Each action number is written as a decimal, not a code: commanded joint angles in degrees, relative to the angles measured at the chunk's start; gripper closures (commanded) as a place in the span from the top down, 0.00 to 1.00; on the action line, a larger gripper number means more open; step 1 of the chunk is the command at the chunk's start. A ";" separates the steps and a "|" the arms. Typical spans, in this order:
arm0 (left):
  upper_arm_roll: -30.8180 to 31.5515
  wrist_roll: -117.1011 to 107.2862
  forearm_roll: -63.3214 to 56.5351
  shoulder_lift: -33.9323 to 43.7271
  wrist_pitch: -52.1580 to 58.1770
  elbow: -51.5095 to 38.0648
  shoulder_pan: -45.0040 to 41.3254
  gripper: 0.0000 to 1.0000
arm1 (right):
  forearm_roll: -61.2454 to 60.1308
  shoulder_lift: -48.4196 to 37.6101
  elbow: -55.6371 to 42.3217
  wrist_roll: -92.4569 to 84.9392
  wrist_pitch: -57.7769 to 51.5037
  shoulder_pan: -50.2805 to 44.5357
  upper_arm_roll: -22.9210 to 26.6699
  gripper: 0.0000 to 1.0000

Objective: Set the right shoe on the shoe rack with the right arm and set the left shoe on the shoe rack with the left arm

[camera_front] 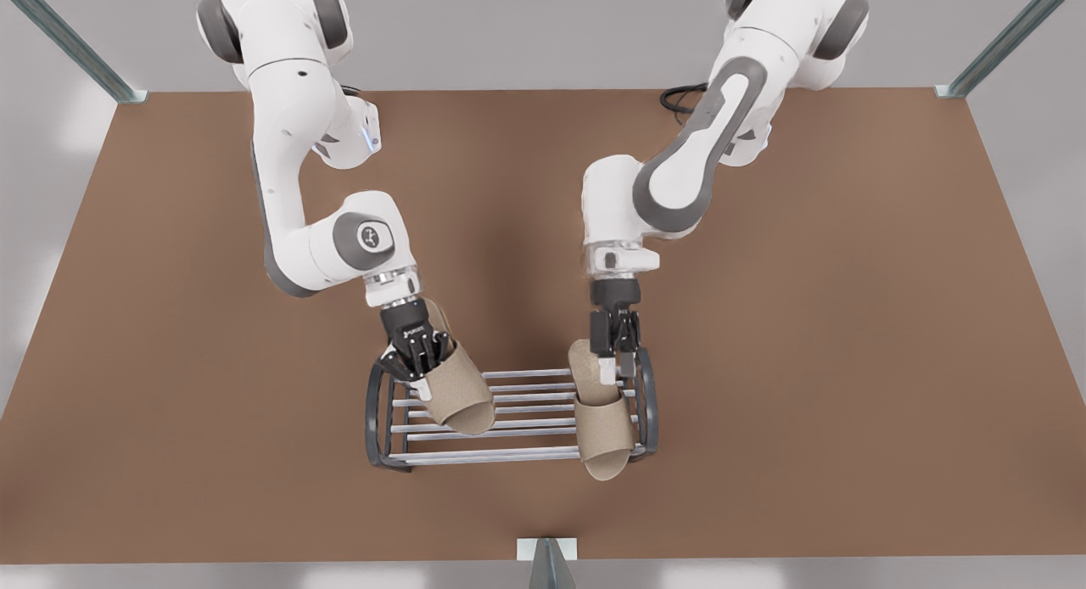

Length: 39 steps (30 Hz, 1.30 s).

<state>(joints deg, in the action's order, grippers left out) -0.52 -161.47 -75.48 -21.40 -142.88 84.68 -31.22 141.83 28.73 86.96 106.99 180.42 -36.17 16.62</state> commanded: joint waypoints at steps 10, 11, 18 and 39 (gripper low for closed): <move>-3.97 156.55 74.87 11.28 73.18 -12.79 21.03 1.00 | -2.87 7.83 -4.60 -0.02 -9.29 -3.65 3.16 1.00; -2.30 157.17 73.20 13.48 73.09 -11.21 21.03 1.00 | -2.87 8.27 -4.69 -0.02 -9.73 -3.65 3.16 1.00; -1.06 161.56 71.35 13.05 72.92 -9.62 20.94 1.00 | -5.77 8.98 -4.34 -0.02 -9.91 -3.74 3.07 1.00; -0.98 161.03 71.79 15.07 72.74 -8.74 20.94 1.00 | -35.11 -14.58 7.27 26.17 -16.30 19.99 -25.74 1.00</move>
<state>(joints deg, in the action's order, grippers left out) -1.49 -20.45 -3.74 -6.39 -70.24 75.89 -10.28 111.73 14.52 93.10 113.76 179.68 -17.27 -4.26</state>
